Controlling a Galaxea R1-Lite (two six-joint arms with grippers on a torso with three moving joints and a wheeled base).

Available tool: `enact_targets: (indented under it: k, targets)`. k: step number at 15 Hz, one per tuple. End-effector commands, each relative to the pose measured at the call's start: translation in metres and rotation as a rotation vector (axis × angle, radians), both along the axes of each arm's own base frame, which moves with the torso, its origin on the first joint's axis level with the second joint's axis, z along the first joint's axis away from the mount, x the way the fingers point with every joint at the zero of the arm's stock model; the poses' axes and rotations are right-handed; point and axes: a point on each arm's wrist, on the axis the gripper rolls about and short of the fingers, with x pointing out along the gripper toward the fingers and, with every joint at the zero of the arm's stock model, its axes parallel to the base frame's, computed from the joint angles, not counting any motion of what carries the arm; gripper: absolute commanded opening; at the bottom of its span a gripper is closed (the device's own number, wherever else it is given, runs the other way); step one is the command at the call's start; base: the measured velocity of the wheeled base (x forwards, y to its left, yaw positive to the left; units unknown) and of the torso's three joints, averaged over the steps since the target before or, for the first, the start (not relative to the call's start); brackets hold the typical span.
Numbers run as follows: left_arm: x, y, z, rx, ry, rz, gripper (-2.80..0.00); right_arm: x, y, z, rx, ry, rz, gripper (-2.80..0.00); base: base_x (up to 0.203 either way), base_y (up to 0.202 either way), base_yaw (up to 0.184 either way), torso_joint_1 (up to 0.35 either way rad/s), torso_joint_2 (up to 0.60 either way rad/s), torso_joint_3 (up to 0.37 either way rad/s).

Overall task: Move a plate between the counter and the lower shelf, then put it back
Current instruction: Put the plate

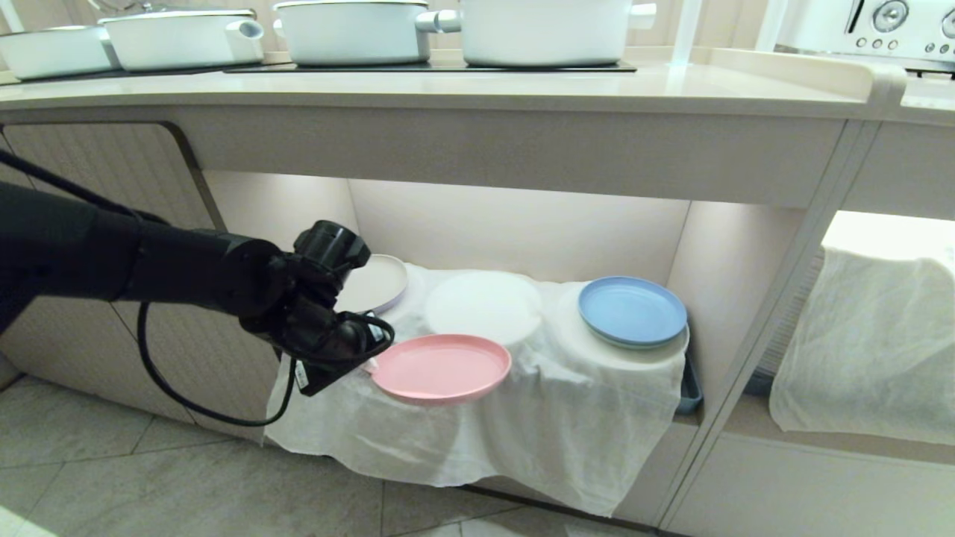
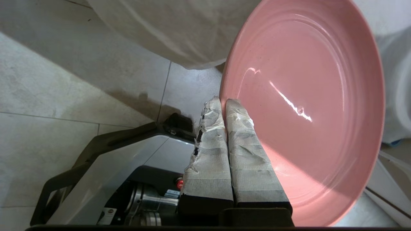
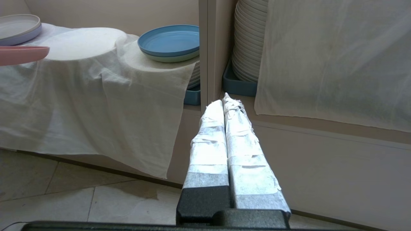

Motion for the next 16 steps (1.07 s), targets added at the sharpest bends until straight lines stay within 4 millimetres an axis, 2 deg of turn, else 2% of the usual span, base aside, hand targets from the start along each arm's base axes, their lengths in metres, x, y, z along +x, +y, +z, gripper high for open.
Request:
enact_targets:
  k: [1,4,9,13,16]
  targets:
    - [-0.027,0.005,0.016,-0.006,-0.036,-0.006,-2.80,0.000,0.000,0.000,-0.001,0.000,0.000,-2.80,0.000,0.000,0.000,0.000,0.00,0.000]
    - [-0.054,0.014,0.020,0.009,-0.065,0.001,-2.80,0.000,0.000,0.000,-0.001,0.000,0.000,-2.80,0.000,0.000,0.000,0.000,0.00,0.000]
    - [-0.093,0.029,0.040,0.000,-0.141,0.012,-2.80,0.000,0.000,0.000,-0.001,0.000,0.000,-2.80,0.000,0.000,0.000,0.000,0.00,0.000]
    - [-0.122,0.035,0.049,0.035,-0.200,0.016,-2.80,0.000,0.000,0.000,-0.001,0.000,0.000,-2.80,0.000,0.000,0.000,0.000,0.00,0.000]
    - [-0.136,0.038,0.055,0.050,-0.242,0.023,-2.80,0.000,0.000,0.000,-0.001,0.000,0.000,-2.80,0.000,0.000,0.000,0.000,0.00,0.000]
